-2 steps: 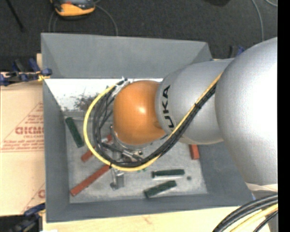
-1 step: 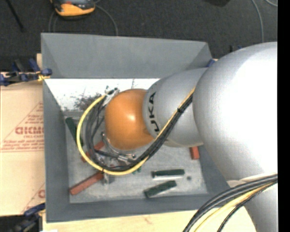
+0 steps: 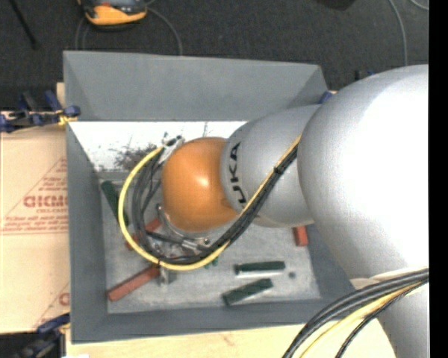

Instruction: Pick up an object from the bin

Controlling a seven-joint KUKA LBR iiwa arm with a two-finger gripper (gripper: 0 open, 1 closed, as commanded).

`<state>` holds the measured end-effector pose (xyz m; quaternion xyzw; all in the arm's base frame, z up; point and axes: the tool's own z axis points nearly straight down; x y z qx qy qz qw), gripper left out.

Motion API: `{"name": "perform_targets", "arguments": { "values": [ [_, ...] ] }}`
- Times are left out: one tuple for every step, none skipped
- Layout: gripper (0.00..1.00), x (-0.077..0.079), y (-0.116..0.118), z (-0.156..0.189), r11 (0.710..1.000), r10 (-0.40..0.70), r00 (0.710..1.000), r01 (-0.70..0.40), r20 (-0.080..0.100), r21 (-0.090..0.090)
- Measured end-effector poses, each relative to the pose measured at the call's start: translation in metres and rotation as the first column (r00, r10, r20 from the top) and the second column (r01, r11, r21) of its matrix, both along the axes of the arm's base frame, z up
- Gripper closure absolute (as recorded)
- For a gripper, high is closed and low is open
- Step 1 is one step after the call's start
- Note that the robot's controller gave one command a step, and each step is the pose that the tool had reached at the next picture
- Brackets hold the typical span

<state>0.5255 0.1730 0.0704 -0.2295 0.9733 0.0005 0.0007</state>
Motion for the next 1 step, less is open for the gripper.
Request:
{"name": "perform_targets", "arguments": {
  "values": [
    [1.00, -0.0499, -0.0188, 0.1755, 0.999, 0.036, 0.999, -0.036, 0.008, 0.001]
  ]
}}
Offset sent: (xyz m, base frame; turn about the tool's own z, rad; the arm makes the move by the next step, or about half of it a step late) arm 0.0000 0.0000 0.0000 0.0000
